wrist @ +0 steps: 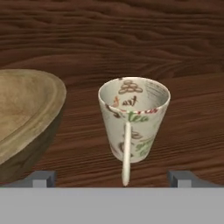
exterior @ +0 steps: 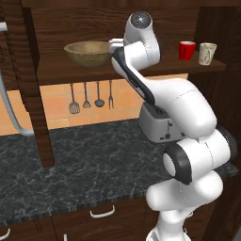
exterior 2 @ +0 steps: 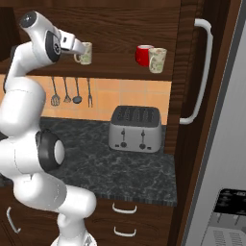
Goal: Gather all objects into one cabinet and sort the glasses and bowls to opposite sides.
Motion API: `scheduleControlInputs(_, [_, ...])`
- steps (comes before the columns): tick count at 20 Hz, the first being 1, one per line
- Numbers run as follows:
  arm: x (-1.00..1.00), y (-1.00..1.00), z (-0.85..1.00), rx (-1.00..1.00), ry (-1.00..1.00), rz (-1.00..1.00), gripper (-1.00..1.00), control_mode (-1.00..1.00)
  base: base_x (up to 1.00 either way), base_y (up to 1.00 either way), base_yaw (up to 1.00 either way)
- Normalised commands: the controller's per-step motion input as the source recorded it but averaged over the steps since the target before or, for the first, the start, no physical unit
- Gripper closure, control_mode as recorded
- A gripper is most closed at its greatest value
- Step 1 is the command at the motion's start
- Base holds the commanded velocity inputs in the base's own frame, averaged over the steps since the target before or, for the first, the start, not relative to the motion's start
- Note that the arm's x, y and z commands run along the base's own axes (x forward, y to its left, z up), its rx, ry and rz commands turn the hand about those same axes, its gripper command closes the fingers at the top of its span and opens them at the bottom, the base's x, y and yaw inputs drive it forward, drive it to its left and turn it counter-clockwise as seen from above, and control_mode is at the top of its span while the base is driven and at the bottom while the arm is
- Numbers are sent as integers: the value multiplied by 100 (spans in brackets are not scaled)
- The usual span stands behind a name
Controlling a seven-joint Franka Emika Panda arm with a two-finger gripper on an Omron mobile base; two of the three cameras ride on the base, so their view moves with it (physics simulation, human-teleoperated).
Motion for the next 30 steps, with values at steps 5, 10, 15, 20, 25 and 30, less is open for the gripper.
scheduleControlInputs(5, [19, 0, 0, 0, 3, 0, -100, -100, 0, 0, 0])
scheduleControlInputs(10, [17, -8, -3, 0, 1, 0, -100, -100, 0, 0, 0])
scheduleControlInputs(15, [9, -11, -8, 0, 0, 0, -100, -100, 0, 0, 0])
scheduleControlInputs(20, [6, -16, -8, 0, 0, 0, -100, -100, 0, 0, 0])
scheduleControlInputs(25, [1, -9, -6, 0, 0, 0, -100, -100, 0, 0, 0])
scheduleControlInputs(30, [0, 0, -2, 0, 0, 0, -100, -100, 0, 0, 0])
